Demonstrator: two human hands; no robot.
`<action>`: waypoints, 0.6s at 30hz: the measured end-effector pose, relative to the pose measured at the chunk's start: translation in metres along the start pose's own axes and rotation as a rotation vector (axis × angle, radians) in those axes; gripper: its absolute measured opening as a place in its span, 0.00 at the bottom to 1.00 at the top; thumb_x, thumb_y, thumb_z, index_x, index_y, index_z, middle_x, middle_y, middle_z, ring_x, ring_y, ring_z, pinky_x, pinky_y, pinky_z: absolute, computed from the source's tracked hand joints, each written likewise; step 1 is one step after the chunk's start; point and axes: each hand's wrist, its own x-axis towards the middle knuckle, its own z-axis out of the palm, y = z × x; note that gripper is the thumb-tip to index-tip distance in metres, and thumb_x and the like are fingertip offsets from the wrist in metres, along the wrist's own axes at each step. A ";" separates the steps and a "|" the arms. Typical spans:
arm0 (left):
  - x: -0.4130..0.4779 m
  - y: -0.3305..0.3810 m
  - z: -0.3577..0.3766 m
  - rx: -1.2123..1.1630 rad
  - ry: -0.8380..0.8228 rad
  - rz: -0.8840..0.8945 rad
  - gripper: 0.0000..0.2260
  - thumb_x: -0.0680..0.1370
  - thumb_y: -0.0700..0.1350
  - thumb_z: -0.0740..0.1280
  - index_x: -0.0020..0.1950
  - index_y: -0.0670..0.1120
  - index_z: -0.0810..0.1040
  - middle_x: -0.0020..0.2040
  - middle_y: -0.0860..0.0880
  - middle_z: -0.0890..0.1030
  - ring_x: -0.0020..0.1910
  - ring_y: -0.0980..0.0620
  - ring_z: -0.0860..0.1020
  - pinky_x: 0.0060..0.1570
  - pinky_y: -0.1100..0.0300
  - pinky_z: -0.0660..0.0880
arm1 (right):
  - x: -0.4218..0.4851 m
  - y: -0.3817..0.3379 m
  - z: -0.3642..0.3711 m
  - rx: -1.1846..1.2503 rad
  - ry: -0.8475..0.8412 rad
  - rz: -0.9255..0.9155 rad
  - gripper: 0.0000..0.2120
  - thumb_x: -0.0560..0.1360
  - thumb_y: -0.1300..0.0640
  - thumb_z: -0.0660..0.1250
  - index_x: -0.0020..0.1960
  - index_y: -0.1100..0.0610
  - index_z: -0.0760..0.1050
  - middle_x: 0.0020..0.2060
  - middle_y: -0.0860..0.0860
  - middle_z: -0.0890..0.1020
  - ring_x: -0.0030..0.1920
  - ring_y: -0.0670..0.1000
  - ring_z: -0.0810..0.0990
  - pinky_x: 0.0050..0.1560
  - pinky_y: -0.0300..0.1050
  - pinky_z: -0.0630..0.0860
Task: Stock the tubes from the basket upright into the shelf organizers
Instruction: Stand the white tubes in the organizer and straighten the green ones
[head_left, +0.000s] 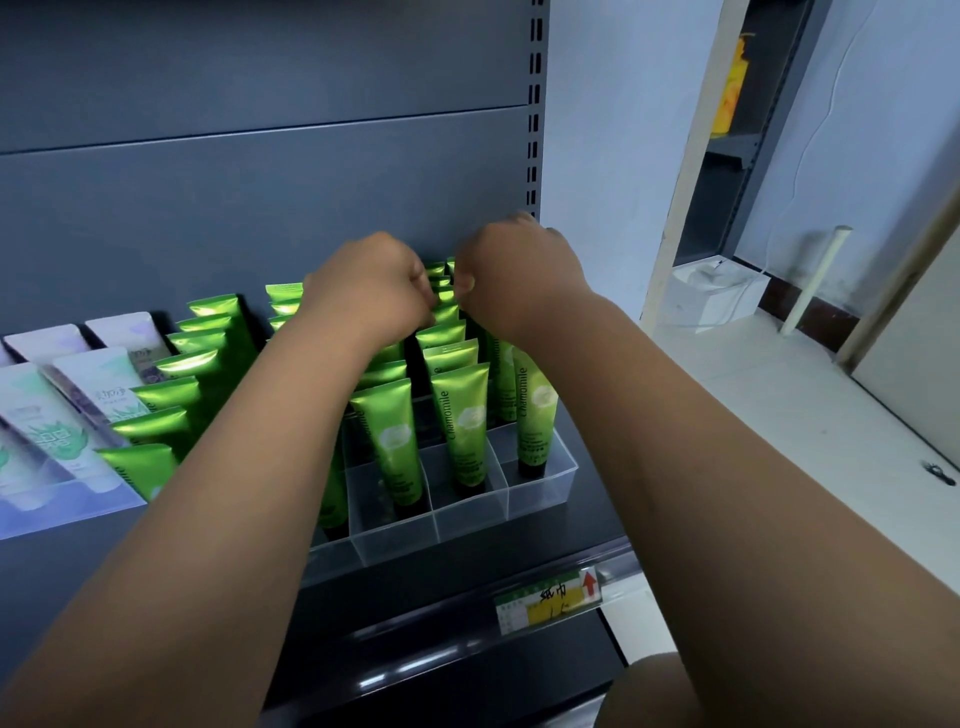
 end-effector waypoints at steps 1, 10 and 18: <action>0.000 0.000 0.000 0.002 0.003 -0.001 0.12 0.68 0.46 0.78 0.31 0.59 0.80 0.44 0.55 0.82 0.50 0.46 0.81 0.57 0.46 0.79 | -0.001 0.000 0.000 0.001 -0.002 -0.002 0.06 0.77 0.56 0.63 0.46 0.49 0.79 0.43 0.49 0.75 0.60 0.57 0.74 0.49 0.46 0.64; 0.000 0.006 0.002 -0.015 0.017 -0.010 0.11 0.69 0.43 0.77 0.31 0.56 0.80 0.44 0.52 0.82 0.49 0.44 0.81 0.55 0.47 0.80 | -0.001 0.002 -0.001 -0.028 -0.005 -0.032 0.10 0.77 0.55 0.63 0.53 0.49 0.82 0.50 0.50 0.81 0.62 0.56 0.73 0.50 0.47 0.64; -0.002 0.008 0.000 -0.067 0.015 -0.017 0.03 0.71 0.44 0.77 0.42 0.52 0.86 0.47 0.47 0.83 0.48 0.43 0.81 0.54 0.49 0.81 | -0.002 0.000 -0.001 -0.045 0.006 -0.039 0.09 0.76 0.57 0.63 0.51 0.49 0.81 0.46 0.49 0.75 0.61 0.57 0.73 0.50 0.47 0.64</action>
